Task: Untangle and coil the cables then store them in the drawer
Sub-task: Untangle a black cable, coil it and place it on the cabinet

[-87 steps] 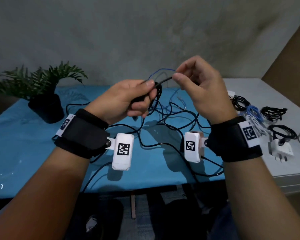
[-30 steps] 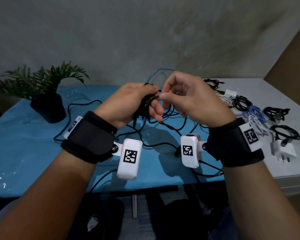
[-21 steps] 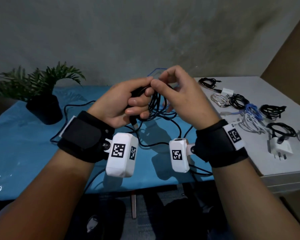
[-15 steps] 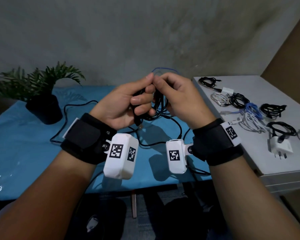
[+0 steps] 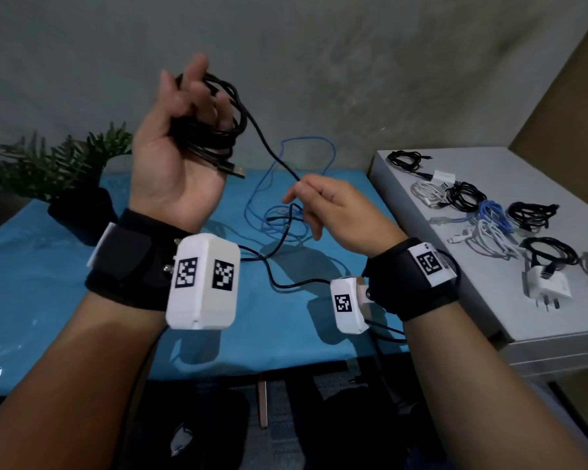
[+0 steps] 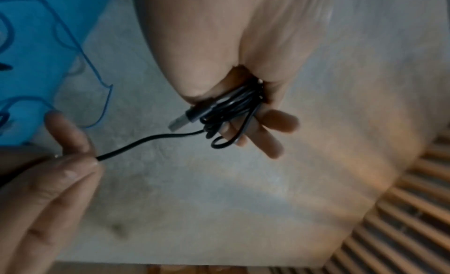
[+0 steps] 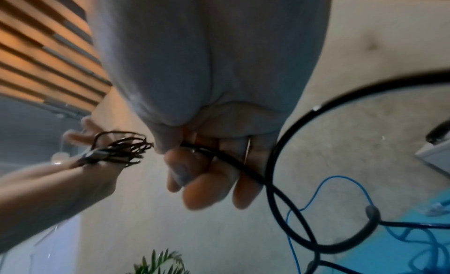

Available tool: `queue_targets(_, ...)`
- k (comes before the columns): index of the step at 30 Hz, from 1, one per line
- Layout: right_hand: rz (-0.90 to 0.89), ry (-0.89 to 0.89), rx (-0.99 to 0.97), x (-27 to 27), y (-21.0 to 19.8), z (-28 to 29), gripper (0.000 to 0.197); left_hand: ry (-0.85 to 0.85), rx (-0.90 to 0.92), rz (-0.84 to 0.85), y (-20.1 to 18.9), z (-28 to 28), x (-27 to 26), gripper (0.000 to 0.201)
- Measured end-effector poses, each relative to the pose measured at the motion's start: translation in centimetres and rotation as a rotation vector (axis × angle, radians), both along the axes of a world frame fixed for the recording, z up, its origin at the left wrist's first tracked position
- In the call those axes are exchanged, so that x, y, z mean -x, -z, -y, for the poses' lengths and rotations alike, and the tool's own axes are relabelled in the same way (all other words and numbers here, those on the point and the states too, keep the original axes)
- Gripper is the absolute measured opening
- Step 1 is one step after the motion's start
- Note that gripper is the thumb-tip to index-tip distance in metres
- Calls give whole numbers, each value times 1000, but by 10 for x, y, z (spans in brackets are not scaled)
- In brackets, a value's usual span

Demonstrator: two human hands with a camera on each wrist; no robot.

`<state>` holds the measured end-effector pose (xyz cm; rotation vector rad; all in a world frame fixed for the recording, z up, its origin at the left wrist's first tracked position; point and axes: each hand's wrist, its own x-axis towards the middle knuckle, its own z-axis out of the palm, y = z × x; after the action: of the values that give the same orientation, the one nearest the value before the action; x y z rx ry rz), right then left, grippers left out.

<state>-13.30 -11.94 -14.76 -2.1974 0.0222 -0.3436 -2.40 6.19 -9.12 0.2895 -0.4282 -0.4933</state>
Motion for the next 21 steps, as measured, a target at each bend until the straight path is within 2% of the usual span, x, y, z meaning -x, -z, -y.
queue_targets(3,-94,-68,95,2,-3,-13,33,-203,-293,207,7,12,6,28)
queue_targets(6,-133,-112,173,2,-5,-24,35,-411,-658,568,15,17,13,19)
queue_targets(8,-115,-96,216,1,-6,-26,32,-430,-838,782,21,19,15,18)
queue_targets(11,-81,-65,246,1,-12,-23,26,-433,-1205,1118,29,18,14,22)
queue_targets(12,-58,-70,223,3,-16,-21,26,-386,-1289,1210,30,17,14,24)
queue_targets(14,33,-102,128,6,-21,-16,21,-131,-1283,1210,29,13,16,25)
queue_targets(16,122,-127,-45,11,-28,-12,8,50,-1199,1089,26,11,18,28)
queue_targets(19,219,-141,-228,18,-35,-7,12,220,-1032,898,26,9,19,36)
queue_targets(21,271,-99,-249,16,-35,-3,10,296,-883,768,25,8,19,31)
